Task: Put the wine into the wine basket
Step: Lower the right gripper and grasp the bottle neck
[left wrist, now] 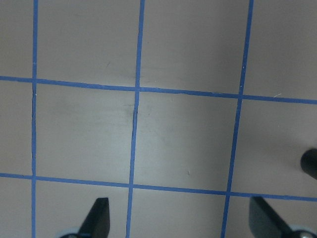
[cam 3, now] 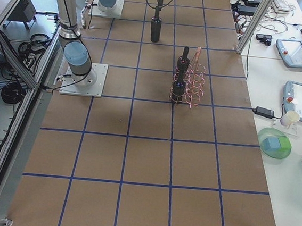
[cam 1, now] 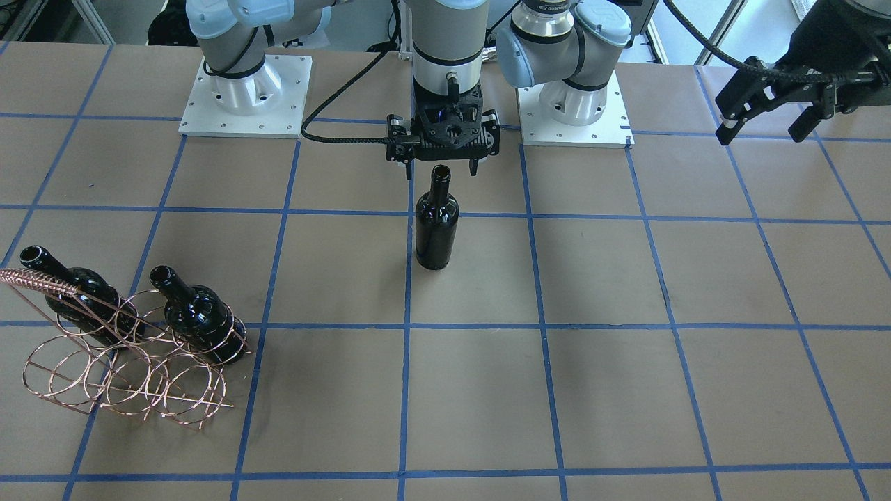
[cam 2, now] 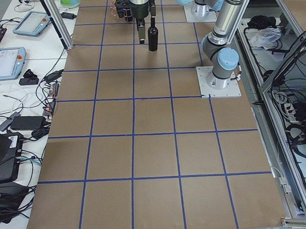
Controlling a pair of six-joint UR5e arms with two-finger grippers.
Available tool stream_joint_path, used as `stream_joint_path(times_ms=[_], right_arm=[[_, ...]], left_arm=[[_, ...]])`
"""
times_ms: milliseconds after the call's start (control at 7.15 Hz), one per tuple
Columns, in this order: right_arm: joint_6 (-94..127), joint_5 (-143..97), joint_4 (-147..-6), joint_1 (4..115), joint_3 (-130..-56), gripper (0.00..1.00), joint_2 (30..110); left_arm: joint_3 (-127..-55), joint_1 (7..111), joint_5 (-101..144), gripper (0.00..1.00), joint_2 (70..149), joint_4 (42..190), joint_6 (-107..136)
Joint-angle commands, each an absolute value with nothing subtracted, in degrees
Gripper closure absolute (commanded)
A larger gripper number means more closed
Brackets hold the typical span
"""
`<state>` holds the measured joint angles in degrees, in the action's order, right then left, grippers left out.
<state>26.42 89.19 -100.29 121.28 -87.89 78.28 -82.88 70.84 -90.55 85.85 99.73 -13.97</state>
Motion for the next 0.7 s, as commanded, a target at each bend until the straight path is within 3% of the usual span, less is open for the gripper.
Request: stream_joint_path(times_ms=[0, 420, 560], right_arm=[[25.8, 89.0, -100.5, 121.3, -89.7, 0.05, 77.9], [26.0, 88.9, -100.9, 121.3, -91.1, 0.17, 77.9], [26.3, 87.7, -101.7, 121.3, -91.1, 0.26, 77.9]], left_arm=[[-82.9, 70.8, -90.4, 0.0, 85.8, 99.8, -14.0], [-83.2, 70.9, -90.5, 0.0, 85.8, 99.7, -14.0], [-83.3, 70.9, -90.5, 0.0, 85.8, 99.7, -14.0]])
